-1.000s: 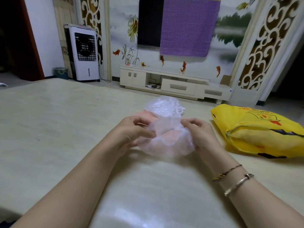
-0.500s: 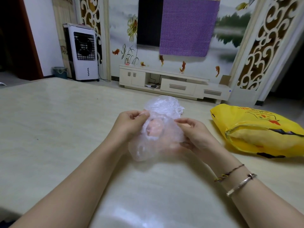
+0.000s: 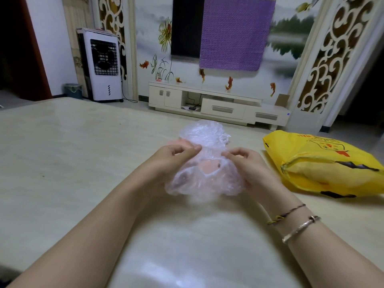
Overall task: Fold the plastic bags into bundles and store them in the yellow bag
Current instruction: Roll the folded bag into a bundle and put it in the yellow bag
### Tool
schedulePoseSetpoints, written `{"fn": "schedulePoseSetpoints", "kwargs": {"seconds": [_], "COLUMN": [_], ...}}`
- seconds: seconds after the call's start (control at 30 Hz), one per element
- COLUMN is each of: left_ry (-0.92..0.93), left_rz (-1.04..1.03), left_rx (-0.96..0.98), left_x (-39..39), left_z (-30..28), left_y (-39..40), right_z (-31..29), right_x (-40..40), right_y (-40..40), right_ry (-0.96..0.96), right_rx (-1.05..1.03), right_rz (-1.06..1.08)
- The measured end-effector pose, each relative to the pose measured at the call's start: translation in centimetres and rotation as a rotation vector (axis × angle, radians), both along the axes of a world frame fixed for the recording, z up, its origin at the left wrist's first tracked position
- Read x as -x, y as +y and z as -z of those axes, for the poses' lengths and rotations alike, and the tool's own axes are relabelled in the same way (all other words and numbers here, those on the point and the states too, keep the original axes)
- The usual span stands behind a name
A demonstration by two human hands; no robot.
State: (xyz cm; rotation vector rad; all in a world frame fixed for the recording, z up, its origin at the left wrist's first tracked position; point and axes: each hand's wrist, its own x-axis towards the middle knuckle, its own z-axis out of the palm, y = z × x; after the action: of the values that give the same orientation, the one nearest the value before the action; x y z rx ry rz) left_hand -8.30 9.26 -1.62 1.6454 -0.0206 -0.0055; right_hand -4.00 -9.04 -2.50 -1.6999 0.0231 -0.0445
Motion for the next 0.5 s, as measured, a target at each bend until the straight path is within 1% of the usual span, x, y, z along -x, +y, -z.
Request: {"fn": "schedulePoseSetpoints", "kwargs": {"seconds": [0.07,0.1,0.13,0.17,0.2,0.27,0.3,0.33,0.37,0.4,0.43,0.47,0.5], "left_ry": [0.136,0.158,0.166,0.162,0.139,0.006,-0.101,-0.245,-0.418,-0.582,-0.689,-0.706,-0.644], "left_rz": [0.126,0.142,0.112,0.056,-0.012,-0.128,-0.191,-0.251,-0.288,-0.281,-0.217,-0.115,-0.009], "left_rx": [0.016,0.008,-0.024,-0.096,-0.209,-0.441,-0.532,-0.588,-0.625,-0.679,-0.763,-0.859,-0.965], "left_x": [0.5,0.5,0.3,0.1,-0.3,-1.1,-1.4,-1.5,-1.4,-1.2,-1.0,-0.7,-0.4], "left_z": [-0.2,-0.3,-0.1,0.0,0.3,1.1,1.4,1.6,1.6,1.5,1.7,2.1,2.6], "left_y": [0.4,0.5,0.7,0.7,0.8,1.3,1.7,1.9,1.8,1.5,0.9,0.2,-0.6], "right_z": [0.3,0.4,0.6,0.8,1.2,1.7,1.8,1.7,1.5,1.2,1.0,1.0,1.2], "right_x": [-0.7,-0.9,-1.1,-1.1,-1.0,-0.7,-0.5,-0.2,0.1,0.2,0.4,0.5,0.6], "right_y": [-0.4,-0.6,-0.8,-1.2,-1.4,-1.6,-1.6,-1.6,-1.7,-1.6,-1.5,-1.4,-1.2], "right_ry": [-0.063,-0.092,-0.119,-0.138,-0.151,-0.165,-0.204,-0.292,-0.417,-0.546,-0.622,-0.629,-0.581], "right_rx": [0.116,0.199,0.306,0.419,0.536,0.792,0.917,1.003,1.036,1.03,1.018,1.029,1.069], "right_rz": [0.146,0.191,0.216,0.226,0.215,0.169,0.162,0.158,0.14,0.094,0.015,-0.088,-0.199]}}
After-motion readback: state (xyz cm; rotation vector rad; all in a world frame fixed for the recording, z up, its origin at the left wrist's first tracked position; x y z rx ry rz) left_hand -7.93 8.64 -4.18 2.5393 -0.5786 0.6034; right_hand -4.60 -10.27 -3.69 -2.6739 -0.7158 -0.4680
